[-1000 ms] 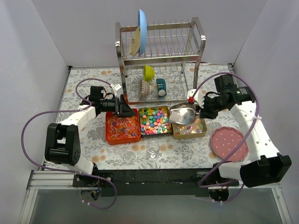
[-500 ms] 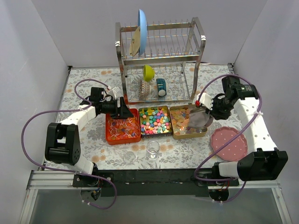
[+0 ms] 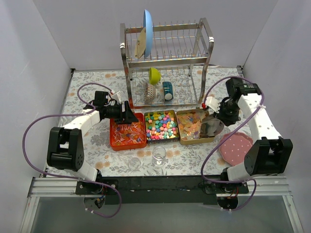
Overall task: Pack the candies
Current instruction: Scoop the fake candies from the storage box.
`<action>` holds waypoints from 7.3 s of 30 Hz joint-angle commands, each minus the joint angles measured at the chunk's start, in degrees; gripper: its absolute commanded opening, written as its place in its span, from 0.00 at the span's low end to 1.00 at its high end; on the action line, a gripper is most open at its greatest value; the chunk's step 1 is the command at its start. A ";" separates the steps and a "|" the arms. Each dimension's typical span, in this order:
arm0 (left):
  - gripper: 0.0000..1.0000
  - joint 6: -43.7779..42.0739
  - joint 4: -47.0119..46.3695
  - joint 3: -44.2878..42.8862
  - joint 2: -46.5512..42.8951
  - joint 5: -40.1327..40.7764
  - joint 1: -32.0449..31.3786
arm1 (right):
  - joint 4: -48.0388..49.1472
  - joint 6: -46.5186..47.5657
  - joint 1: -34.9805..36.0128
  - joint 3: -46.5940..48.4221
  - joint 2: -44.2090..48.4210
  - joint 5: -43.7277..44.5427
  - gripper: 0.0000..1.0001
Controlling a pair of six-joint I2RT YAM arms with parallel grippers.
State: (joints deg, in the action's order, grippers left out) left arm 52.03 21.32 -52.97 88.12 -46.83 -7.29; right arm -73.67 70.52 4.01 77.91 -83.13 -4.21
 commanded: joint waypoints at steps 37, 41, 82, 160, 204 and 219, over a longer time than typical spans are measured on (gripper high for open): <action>0.53 -0.53 -3.30 6.47 1.37 9.01 -1.50 | 8.46 -29.92 12.86 -3.13 -7.82 6.58 0.01; 0.53 -0.44 -2.78 7.62 2.76 10.44 -1.41 | 8.81 -30.35 13.65 -1.97 -9.59 7.72 0.01; 0.49 -1.05 -6.91 7.00 7.69 4.12 -4.66 | 17.15 -33.77 26.14 2.52 -21.72 2.04 0.01; 0.57 -16.88 8.04 -1.79 5.31 -0.10 -5.28 | 40.54 -41.09 9.08 -28.96 4.38 -26.12 0.08; 0.57 -20.12 11.98 -0.82 4.08 1.74 -5.28 | 52.66 -43.10 12.16 -37.21 8.24 -22.14 0.01; 0.57 -19.95 12.87 -1.61 3.20 0.95 -5.28 | 47.92 -43.98 7.51 -34.49 10.09 -24.62 0.01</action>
State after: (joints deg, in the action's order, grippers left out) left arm 32.01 34.92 -53.69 94.19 -45.06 -12.23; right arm -24.10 27.16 12.51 41.36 -75.22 -24.60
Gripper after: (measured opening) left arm 0.570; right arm 0.307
